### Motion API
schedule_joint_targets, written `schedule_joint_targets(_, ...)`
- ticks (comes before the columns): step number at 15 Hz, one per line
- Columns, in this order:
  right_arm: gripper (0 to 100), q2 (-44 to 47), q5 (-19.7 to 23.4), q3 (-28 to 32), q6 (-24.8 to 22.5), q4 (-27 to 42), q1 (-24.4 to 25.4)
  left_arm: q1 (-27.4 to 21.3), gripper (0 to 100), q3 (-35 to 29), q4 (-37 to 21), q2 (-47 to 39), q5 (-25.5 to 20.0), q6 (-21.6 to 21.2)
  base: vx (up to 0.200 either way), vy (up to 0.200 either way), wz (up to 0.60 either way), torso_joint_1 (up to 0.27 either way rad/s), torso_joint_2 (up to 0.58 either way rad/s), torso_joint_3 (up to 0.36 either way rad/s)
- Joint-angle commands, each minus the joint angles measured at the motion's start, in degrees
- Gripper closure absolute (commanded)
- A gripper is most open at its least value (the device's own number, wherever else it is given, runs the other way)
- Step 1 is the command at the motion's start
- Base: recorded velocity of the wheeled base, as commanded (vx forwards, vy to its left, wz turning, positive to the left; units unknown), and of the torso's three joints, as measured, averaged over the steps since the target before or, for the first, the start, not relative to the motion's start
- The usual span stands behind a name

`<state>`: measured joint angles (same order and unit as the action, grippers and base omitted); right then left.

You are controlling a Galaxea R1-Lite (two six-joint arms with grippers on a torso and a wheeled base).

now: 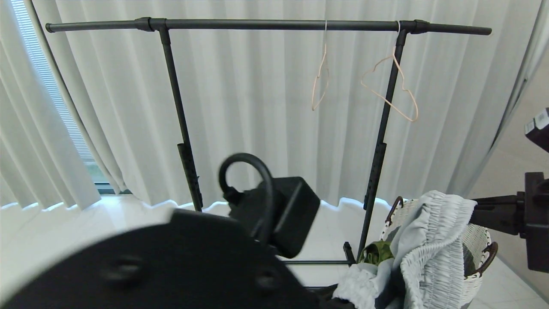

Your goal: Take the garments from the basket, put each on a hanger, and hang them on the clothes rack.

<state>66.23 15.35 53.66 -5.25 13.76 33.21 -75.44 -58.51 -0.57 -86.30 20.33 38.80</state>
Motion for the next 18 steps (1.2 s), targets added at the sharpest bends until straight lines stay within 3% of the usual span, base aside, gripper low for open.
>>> schedule_joint_targets(1,100,3.4,0.1,3.1,0.1,-0.2,2.6,-1.6,100,-0.6,-5.4,11.1,0.1,-0.8,0.0,0.0,0.0,0.0,0.0,0.0)
schedule_joint_targets(4,100,8.6,-0.1,5.6,0.2,-5.0,5.2,-1.2,100,-2.0,-12.1,16.6,0.2,-2.5,0.0,0.0,0.0,0.0,0.0,0.0)
schedule_joint_targets(6,100,15.6,-0.1,9.8,0.3,-9.3,6.7,-0.4,100,-9.3,-22.2,20.6,0.3,-4.3,0.0,0.0,0.0,0.0,0.0,0.0)
schedule_joint_targets(9,100,23.2,-0.1,17.6,0.5,-13.1,6.9,3.5,100,-18.2,-31.7,22.4,0.3,-6.0,0.0,0.0,0.0,0.0,0.0,0.0)
schedule_joint_targets(13,100,28.0,-0.1,25.0,1.3,-13.1,6.9,7.9,100,-20.9,-37.6,26.0,0.3,-10.7,0.0,0.0,0.0,0.0,0.0,0.0)
schedule_joint_targets(18,100,28.9,-0.1,25.3,1.6,-13.8,6.9,12.0,100,-18.2,-40.5,29.0,0.3,-11.7,0.0,0.0,0.0,0.0,0.0,0.0)
